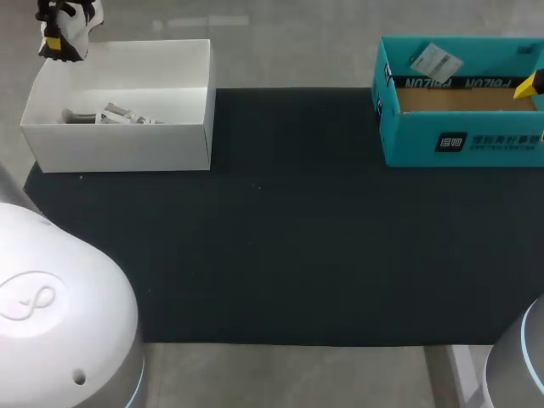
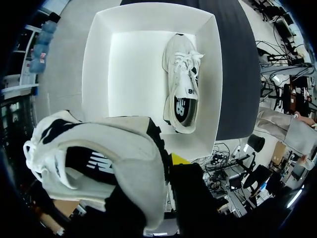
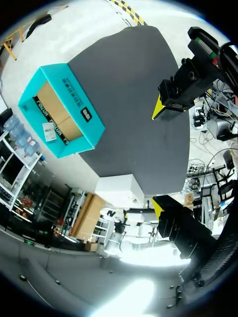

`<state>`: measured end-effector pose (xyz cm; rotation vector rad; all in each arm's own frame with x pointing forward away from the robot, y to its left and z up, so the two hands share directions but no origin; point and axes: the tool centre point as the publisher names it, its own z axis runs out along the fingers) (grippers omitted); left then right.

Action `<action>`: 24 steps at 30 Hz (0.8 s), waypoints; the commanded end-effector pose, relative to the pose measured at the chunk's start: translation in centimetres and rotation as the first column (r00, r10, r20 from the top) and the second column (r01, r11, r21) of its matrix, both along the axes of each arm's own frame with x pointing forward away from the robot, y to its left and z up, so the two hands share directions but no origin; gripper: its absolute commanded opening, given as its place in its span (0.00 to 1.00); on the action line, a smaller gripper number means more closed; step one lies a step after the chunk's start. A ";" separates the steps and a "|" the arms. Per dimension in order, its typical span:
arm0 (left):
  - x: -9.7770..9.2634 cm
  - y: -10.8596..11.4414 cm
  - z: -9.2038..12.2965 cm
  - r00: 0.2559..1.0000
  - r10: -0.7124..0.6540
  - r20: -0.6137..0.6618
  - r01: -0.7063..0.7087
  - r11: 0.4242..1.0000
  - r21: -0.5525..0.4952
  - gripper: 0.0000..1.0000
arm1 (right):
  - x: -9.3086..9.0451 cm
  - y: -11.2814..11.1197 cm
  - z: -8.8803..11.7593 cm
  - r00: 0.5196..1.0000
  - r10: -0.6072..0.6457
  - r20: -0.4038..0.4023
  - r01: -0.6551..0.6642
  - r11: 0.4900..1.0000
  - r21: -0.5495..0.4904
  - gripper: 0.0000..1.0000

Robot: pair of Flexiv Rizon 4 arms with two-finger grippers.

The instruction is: Take the shoe out of the shoebox, open the shoe tongue, remove and reinsert the insole, then place the shoe into the shoebox

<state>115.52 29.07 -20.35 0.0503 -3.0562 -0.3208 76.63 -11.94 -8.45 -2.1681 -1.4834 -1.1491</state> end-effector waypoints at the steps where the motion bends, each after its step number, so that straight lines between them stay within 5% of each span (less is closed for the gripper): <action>1: 0.4 0.3 0.7 0.971 -0.239 -0.015 0.239 0.971 -0.021 0.00 | 0.1 0.1 0.0 1.000 -0.001 -0.002 0.001 1.000 -0.001 1.00; 5: 0.9 1.5 0.8 0.842 -0.537 0.046 0.539 0.842 -0.038 0.00 | 0.1 0.1 0.0 1.000 -0.001 -0.002 0.001 1.000 -0.001 1.00; 13: 1.7 2.6 2.4 0.401 -0.916 -0.011 0.906 0.398 -0.144 0.00 | 0.1 0.1 0.0 1.000 -0.001 -0.002 0.001 1.000 -0.001 1.00; 24: 1.7 2.6 2.4 0.401 -0.916 -0.011 0.906 0.398 -0.144 0.00 | 0.1 0.1 0.0 1.000 -0.001 -0.002 0.001 1.000 -0.001 1.00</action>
